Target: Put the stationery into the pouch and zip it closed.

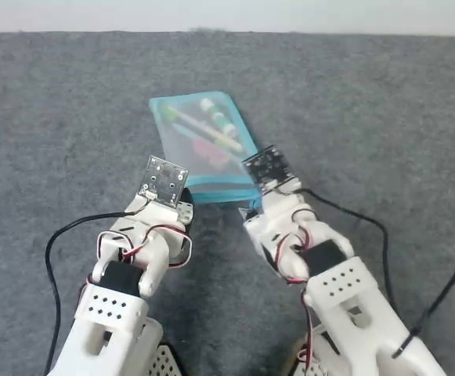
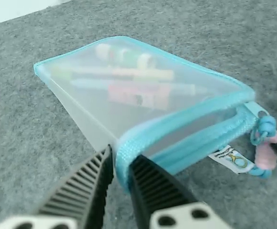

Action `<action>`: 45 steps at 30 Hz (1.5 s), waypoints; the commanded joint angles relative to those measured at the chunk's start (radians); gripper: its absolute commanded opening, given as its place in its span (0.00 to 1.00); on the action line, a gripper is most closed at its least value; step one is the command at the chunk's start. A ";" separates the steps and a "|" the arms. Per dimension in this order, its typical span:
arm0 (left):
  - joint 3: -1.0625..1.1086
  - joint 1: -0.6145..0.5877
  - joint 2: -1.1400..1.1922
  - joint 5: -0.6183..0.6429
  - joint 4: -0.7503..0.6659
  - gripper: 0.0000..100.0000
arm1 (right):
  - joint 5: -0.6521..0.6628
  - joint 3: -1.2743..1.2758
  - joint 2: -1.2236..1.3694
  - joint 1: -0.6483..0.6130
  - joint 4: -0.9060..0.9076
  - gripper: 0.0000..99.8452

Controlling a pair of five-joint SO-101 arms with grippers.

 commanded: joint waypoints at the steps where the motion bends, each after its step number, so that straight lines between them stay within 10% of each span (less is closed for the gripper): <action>1: -0.019 -0.003 0.002 0.000 -0.017 0.01 | -0.009 -0.008 0.073 0.025 -0.101 0.21; 24: -0.019 -0.003 0.000 0.000 -0.017 0.01 | -0.005 -0.008 0.318 0.073 -0.364 0.20; 31: -0.019 -0.003 0.000 0.000 -0.017 0.01 | -0.002 -0.018 0.308 0.076 -0.257 0.00; 45: -0.019 -0.002 0.002 0.000 -0.017 0.01 | 0.132 -0.293 -0.013 0.058 0.321 0.01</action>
